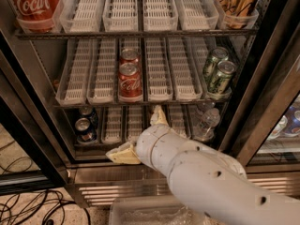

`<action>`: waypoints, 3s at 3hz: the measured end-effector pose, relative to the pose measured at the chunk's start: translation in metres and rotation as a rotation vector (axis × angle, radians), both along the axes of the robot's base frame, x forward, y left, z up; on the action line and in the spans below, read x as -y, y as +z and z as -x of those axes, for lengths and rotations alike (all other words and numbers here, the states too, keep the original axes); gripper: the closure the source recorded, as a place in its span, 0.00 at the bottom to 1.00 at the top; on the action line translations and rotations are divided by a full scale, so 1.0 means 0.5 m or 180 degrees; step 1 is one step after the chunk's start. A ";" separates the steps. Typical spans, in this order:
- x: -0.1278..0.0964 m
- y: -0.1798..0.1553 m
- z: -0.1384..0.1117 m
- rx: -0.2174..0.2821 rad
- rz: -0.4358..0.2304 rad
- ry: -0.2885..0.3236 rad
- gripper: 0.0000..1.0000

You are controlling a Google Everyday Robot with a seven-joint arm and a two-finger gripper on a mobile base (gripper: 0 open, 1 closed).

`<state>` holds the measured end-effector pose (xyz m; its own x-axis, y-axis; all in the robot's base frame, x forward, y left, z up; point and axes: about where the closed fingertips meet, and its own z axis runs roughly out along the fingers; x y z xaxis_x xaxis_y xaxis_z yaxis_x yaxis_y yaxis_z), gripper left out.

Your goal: Pick coke can from middle shelf of fridge

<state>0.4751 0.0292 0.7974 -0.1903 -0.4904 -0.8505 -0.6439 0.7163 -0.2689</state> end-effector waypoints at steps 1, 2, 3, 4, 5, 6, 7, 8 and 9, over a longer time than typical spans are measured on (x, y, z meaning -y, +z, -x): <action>-0.002 0.008 -0.020 0.0281 -0.0284 -0.0494 0.00; -0.011 0.020 -0.045 0.0463 -0.0421 -0.0766 0.00; 0.003 0.051 -0.080 0.0769 -0.0574 -0.1028 0.00; 0.003 0.051 -0.080 0.0771 -0.0574 -0.1028 0.00; -0.001 0.053 -0.100 0.0837 -0.0603 -0.1042 0.00; 0.000 0.055 -0.129 0.0891 -0.0679 -0.1085 0.08; -0.012 0.061 -0.156 0.0916 -0.0826 -0.1093 0.14; -0.036 0.075 -0.181 0.0955 -0.1000 -0.1066 0.19; -0.053 0.094 -0.201 0.1037 -0.1149 -0.1066 0.19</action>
Offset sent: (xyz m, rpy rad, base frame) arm 0.0458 0.0090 0.0187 0.1917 -0.2502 -0.3830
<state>0.5753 0.0558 0.8444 0.0140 -0.1172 -0.9930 -0.2919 0.9494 -0.1162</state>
